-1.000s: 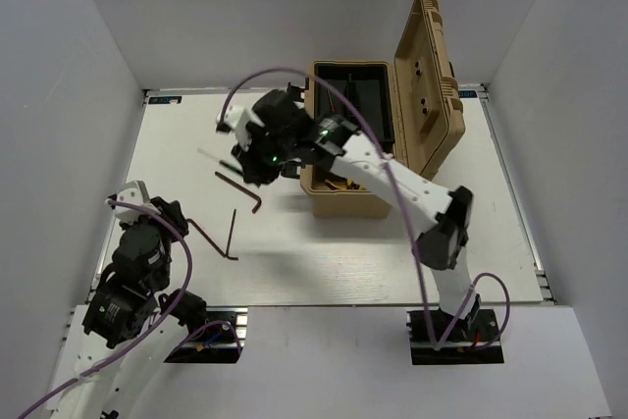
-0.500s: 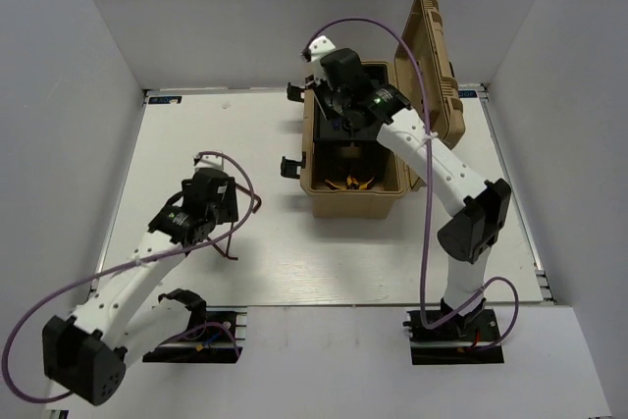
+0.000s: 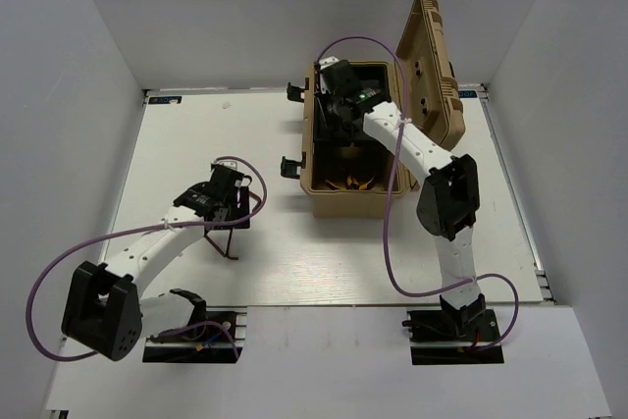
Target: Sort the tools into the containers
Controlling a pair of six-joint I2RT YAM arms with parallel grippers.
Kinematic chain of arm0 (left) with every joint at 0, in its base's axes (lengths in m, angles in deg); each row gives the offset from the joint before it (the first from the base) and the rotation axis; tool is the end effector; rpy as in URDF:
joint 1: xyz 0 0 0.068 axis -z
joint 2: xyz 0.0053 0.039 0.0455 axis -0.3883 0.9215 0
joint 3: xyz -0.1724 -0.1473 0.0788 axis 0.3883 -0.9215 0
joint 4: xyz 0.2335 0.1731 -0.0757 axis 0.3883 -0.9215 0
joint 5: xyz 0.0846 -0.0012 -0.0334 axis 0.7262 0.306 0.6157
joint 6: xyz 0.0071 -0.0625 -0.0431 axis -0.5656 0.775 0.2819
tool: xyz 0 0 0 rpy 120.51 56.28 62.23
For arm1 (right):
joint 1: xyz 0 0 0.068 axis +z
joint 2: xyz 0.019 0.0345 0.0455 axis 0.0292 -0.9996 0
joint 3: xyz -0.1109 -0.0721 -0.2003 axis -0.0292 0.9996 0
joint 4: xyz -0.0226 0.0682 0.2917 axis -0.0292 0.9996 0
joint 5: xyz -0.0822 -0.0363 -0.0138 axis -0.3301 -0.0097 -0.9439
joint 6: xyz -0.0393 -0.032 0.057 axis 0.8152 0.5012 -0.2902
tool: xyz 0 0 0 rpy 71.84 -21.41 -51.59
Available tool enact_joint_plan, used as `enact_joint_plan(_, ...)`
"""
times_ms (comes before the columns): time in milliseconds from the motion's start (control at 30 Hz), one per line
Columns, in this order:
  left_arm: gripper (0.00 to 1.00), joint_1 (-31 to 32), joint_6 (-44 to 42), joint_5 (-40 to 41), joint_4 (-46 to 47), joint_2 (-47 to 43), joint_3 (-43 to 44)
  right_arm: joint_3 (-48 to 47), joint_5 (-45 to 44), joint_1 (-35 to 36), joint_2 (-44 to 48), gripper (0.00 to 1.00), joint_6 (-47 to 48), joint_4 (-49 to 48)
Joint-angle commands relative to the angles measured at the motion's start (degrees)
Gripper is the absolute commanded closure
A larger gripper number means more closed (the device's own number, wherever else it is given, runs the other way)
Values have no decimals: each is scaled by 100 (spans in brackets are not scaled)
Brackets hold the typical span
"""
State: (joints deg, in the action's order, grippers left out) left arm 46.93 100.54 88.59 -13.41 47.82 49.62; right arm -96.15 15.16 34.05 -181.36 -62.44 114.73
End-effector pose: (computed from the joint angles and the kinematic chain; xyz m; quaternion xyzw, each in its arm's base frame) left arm 0.2625 -0.0938 0.1389 -0.0092 0.9602 0.0675 0.2709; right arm 0.4411 0.2989 0.2694 -0.1947 0.8773 0.0473 0.4361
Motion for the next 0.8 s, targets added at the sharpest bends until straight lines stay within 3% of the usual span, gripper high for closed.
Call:
enact_joint_plan(0, 13, -78, 89, -206, 77, 122, 123, -292, 402, -188, 36, 89, -304, -9)
enact_joint_plan(67, 13, -131, 89, -320, 77, 245, 123, -318, 639, -215, 80, 66, -322, 9)
enact_joint_plan(167, 16, -131, 36, -399, 130, 474, 123, -266, 860, -241, 316, 54, -313, 44)
enact_joint_plan(600, 35, -237, -201, -707, 244, 1423, 307, 1737, 1782, -215, 2715, 53, -296, -544)
enact_joint_plan(767, 41, -237, -253, -654, 192, 1546, 307, 2037, 2046, -224, 3164, 51, -313, -571)
